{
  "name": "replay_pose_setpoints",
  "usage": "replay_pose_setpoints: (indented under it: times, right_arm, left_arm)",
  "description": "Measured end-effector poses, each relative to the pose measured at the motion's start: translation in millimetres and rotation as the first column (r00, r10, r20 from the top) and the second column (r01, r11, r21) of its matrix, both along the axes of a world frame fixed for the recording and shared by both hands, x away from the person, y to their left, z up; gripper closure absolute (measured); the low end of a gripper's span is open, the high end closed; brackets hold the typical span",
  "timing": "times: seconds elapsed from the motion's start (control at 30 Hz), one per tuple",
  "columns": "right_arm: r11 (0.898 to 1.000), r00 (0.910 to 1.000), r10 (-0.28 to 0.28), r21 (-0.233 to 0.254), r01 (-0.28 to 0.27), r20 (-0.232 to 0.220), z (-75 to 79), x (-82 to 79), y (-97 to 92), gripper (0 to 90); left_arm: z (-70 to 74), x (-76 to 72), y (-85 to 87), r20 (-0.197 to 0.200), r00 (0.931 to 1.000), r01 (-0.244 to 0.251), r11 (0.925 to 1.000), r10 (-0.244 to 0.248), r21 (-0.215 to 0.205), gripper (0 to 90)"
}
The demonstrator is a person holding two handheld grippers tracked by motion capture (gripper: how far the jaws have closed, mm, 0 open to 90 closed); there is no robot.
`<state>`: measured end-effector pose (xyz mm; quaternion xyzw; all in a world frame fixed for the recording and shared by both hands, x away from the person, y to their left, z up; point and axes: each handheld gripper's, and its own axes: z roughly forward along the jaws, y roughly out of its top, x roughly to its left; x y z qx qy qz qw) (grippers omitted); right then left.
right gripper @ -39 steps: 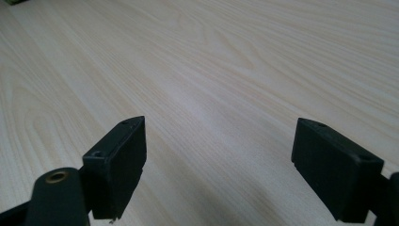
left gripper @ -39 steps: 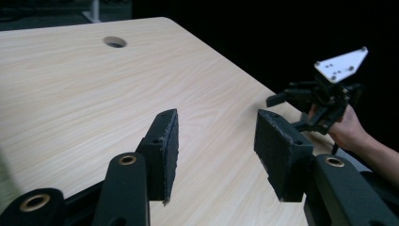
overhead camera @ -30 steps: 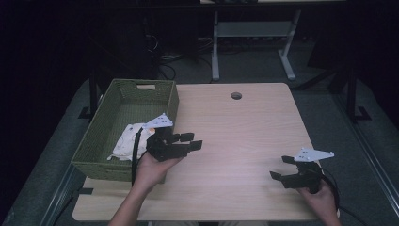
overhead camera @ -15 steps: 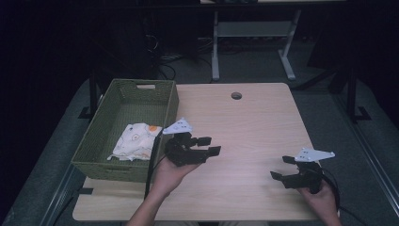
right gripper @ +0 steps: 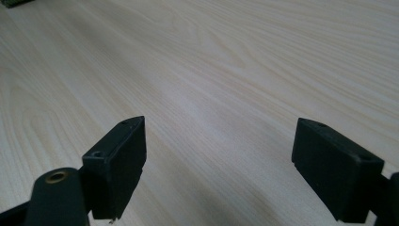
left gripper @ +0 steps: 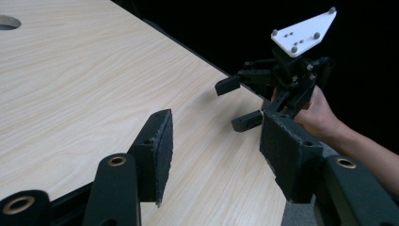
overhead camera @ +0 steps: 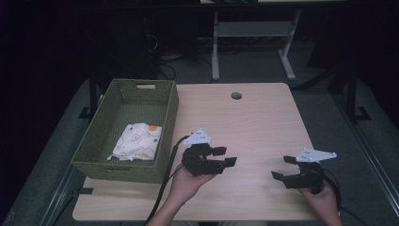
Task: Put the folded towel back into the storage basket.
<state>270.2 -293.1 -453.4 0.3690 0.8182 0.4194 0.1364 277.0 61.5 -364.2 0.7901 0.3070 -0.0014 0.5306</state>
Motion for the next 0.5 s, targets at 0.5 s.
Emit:
replay_pose_setpoints:
  times: [0.5]
  right_arm:
    - [1.000, 0.9999, -0.007, -0.007, 0.007, -0.008, -1.3, -0.7, -0.9, 17.9]
  left_arm:
    - [-36.8, -4.5, -16.5, -0.024, 0.9993, -0.029, 0.9996, 0.029, 0.003, 42.2]
